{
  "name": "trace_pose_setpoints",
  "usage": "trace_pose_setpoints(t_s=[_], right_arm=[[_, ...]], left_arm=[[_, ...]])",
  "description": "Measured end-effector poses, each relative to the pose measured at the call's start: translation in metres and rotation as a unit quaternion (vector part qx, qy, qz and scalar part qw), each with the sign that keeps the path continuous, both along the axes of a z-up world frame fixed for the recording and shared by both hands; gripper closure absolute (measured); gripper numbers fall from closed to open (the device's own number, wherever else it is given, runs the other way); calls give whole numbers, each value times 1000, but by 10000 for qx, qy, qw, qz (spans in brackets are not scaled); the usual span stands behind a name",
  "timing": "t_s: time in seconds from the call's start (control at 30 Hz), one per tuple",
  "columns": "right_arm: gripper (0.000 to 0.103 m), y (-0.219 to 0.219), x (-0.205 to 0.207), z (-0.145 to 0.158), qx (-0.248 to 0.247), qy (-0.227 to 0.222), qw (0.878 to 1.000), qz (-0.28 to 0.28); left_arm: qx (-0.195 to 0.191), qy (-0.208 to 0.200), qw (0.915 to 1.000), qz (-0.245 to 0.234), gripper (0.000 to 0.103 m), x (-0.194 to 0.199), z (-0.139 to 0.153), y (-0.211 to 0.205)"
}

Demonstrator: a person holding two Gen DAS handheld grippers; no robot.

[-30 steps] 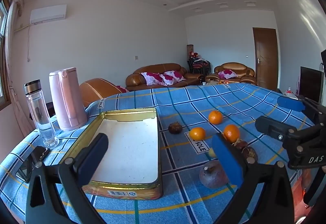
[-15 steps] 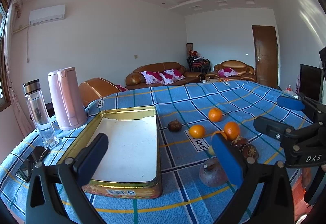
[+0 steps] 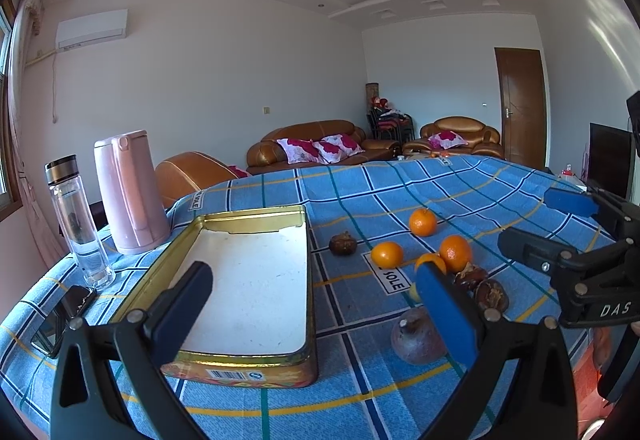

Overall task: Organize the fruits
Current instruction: 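Move both tools toward the fruits beside the tin tray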

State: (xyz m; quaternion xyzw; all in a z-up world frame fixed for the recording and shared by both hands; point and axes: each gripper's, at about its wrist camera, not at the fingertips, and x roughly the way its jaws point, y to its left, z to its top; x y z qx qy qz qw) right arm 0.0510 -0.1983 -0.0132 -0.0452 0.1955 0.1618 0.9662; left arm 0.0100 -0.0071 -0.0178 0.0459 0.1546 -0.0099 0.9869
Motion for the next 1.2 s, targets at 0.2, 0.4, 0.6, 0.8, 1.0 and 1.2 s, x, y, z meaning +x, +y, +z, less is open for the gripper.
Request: trace_pose_setpoints(t_s=[0.2, 0.4, 0.6, 0.8, 1.0, 1.2], right_arm=[[1, 1, 0, -2, -1, 33, 10000, -2], [1, 0, 0, -4, 11, 60, 10000, -12], [1, 0, 1, -6, 29, 88, 10000, -20], [1, 0, 1, -6, 29, 104, 9999, -18], [1, -3, 3, -9, 39, 140, 9999, -45], [1, -7, 5, -13, 29, 183, 9998, -94]], left_arm=[[-4, 13, 10000, -1, 0, 0, -1, 1], [-4, 18, 10000, -1, 0, 1, -2, 1], [18, 41, 10000, -15, 0, 1, -4, 1], [27, 41, 10000, -14, 0, 1, -5, 1], [71, 77, 9999, -51, 0, 1, -8, -4], [116, 146, 9998, -82, 0, 4, -14, -7]])
